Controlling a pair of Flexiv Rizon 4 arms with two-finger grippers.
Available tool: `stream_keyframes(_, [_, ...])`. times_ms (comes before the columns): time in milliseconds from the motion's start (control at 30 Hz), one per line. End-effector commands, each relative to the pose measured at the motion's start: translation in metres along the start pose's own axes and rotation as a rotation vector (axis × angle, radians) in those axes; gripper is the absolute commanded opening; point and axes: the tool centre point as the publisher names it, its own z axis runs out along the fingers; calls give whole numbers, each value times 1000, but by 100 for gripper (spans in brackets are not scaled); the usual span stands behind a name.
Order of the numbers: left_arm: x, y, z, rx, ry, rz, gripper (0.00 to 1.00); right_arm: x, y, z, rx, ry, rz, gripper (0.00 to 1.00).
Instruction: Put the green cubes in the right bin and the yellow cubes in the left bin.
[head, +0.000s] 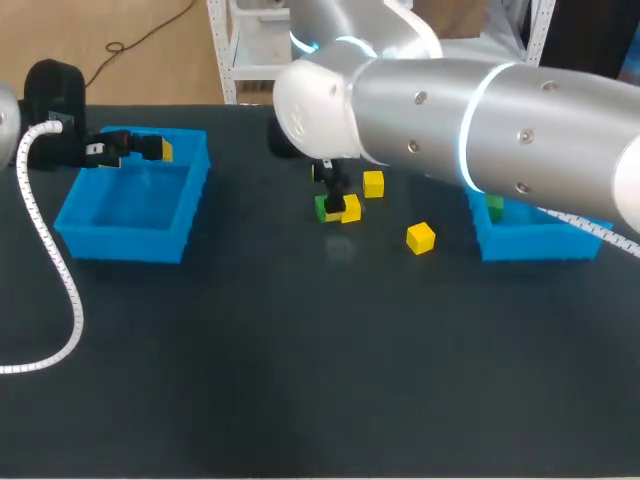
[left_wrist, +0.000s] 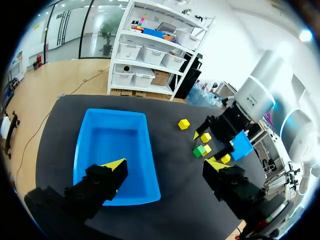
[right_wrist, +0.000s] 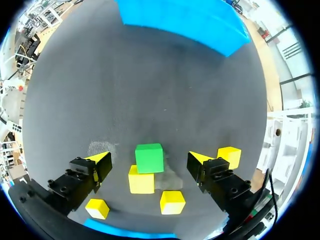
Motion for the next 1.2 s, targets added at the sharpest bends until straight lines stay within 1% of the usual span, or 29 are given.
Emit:
stream_keyframes(33, [1, 3, 0, 15, -8, 3, 100, 2, 11, 2, 28, -8, 5, 100])
stream_keyframes(367, [1, 3, 0, 15, -8, 3, 100, 5, 16, 10, 37, -2, 16, 100])
stream_keyframes(567, [1, 3, 0, 15, -8, 3, 100, 3, 16, 14, 72, -4, 34, 100])
stream_keyframes(600, [1, 3, 0, 15, -8, 3, 100, 2, 15, 15, 92, -2, 44, 100])
stream_keyframes(633, [1, 3, 0, 15, -8, 3, 100, 1, 15, 16, 104, 1, 53, 69])
stream_keyframes(667, [1, 3, 0, 15, -8, 3, 100, 1, 15, 16, 110, -5, 61, 17])
stream_keyframes(700, [1, 3, 0, 15, -8, 3, 100, 1, 15, 16, 119, -4, 64, 0])
stream_keyframes(1200, [1, 3, 0, 15, -8, 3, 100, 2, 13, 10, 191, -20, 96, 0])
